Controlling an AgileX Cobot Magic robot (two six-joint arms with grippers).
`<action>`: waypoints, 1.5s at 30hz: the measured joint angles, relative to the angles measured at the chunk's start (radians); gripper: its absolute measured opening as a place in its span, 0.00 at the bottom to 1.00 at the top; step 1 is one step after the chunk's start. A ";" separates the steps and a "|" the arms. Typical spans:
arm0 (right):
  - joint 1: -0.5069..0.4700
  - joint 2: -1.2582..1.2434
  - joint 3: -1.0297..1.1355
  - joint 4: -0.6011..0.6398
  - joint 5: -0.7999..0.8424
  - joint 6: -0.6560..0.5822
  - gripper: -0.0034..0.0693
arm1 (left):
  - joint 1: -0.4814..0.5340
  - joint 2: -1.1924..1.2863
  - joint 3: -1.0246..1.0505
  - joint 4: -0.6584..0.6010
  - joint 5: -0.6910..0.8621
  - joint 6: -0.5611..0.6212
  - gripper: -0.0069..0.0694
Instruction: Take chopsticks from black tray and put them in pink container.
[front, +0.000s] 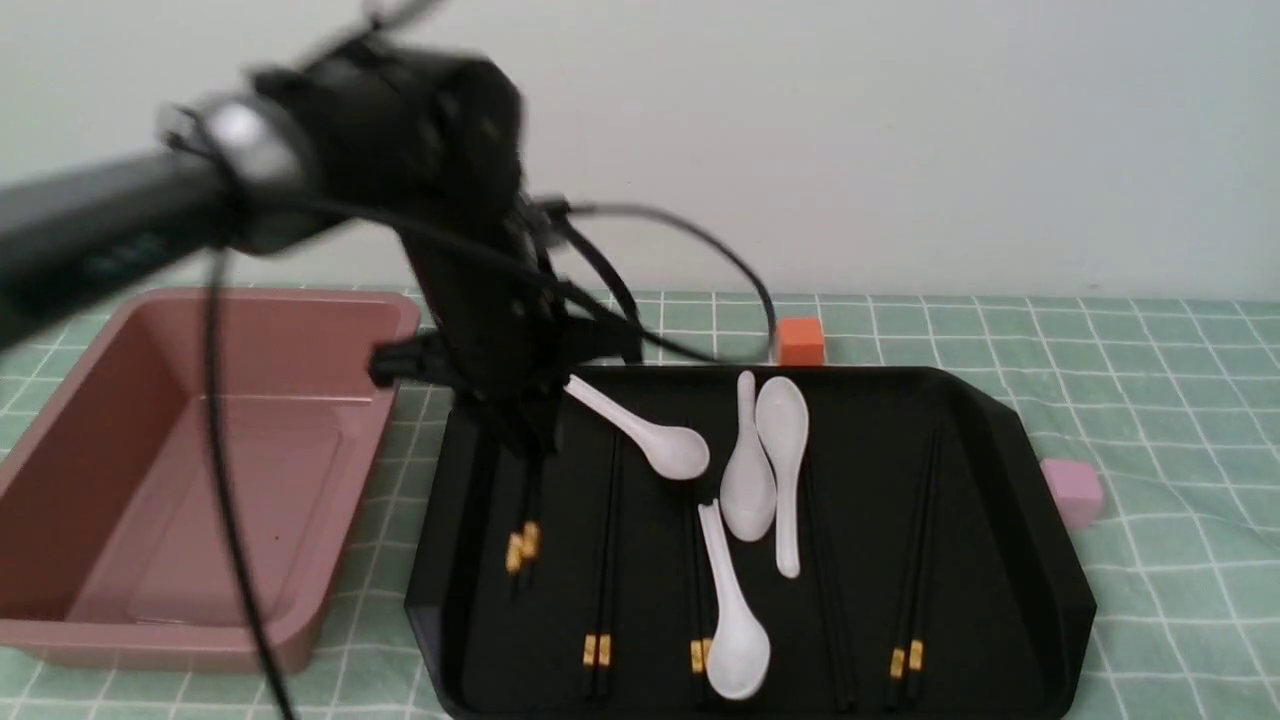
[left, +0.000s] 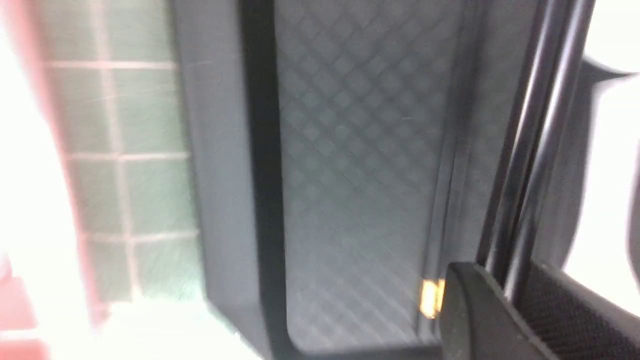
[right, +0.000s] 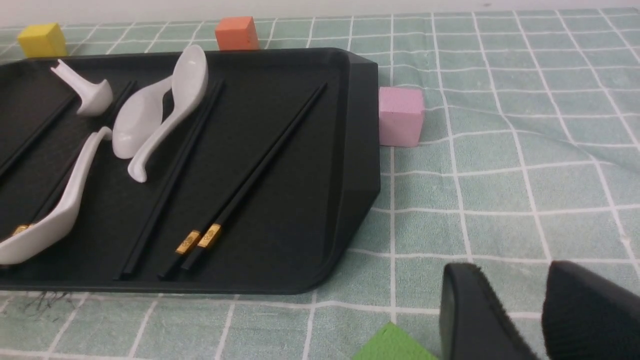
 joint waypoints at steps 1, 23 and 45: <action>0.000 0.000 0.000 0.000 0.000 0.000 0.38 | 0.029 -0.036 0.000 -0.005 0.013 0.008 0.22; 0.000 0.000 0.000 0.000 0.000 0.000 0.38 | 0.491 -0.044 0.275 0.100 -0.264 0.145 0.31; 0.000 0.000 0.000 0.000 0.000 0.000 0.38 | 0.491 -0.605 0.487 -0.031 -0.049 0.258 0.07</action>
